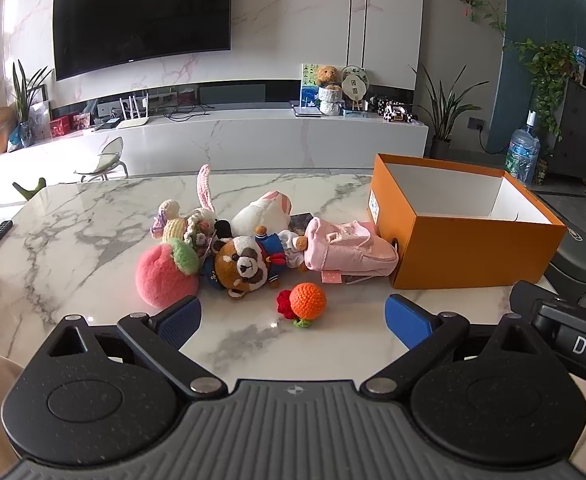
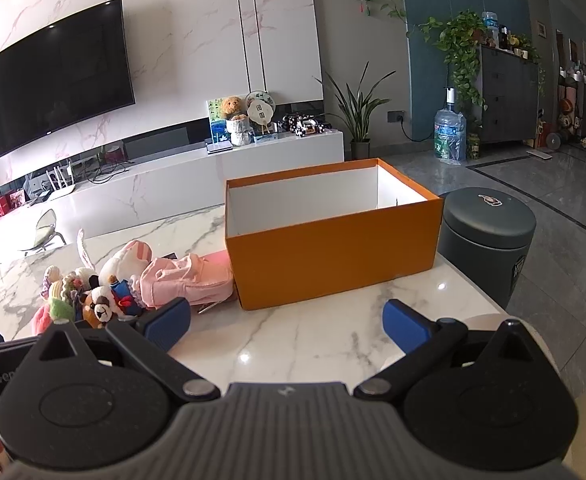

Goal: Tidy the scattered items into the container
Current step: 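Move both tools toward the pile of toys on the table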

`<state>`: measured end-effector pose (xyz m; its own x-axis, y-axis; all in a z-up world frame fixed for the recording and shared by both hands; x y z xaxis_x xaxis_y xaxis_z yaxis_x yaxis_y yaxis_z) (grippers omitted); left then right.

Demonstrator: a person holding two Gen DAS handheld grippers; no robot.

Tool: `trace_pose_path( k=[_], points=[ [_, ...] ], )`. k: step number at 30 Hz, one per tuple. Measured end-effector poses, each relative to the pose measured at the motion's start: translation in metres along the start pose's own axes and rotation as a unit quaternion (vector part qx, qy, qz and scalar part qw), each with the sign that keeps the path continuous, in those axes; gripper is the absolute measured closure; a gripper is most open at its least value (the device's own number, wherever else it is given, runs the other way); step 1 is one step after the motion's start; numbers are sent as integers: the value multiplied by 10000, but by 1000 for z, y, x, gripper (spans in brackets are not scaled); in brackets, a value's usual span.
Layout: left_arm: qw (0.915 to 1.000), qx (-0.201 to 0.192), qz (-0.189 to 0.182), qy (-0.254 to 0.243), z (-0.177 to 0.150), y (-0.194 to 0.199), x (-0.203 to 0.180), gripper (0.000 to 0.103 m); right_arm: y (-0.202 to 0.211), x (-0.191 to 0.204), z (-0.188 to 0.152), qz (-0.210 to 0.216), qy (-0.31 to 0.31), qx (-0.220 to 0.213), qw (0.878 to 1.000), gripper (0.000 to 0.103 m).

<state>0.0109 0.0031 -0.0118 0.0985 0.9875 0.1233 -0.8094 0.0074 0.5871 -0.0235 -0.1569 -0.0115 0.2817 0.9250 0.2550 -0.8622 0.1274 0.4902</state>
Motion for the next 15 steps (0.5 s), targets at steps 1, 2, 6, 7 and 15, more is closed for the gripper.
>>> trace_pose_path(
  k=[1, 2, 6, 7, 15],
  points=[
    [10000, 6, 4, 3, 0, 0, 0, 0, 0, 0, -1, -1, 1, 1, 10000, 0],
    [10000, 11, 9, 7, 0, 0, 0, 0, 0, 0, -1, -1, 1, 3, 10000, 0],
    [10000, 40, 22, 51, -3, 0, 2, 0, -1, 2, -4, 1, 8, 19, 10000, 0],
    [10000, 52, 28, 56, -3, 0, 3, 0, -1, 2, -4, 6, 3, 33, 10000, 0],
    [9999, 86, 13, 102, -5, -1, 4, 0, -2, 4, -7, -1, 5, 58, 10000, 0]
  ],
)
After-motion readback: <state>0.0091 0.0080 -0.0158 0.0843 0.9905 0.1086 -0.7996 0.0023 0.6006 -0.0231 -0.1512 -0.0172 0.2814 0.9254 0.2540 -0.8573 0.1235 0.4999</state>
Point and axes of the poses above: each gripper's, at about its wrist camera, not at the fingertips, and y roughly against the way its jaws point, x to its left, z to its top, the point moved 2 cm from there along -y, roughly the way its jaws point, and after that the axes turned 10 degrees about -y, right-handed, at the moved point
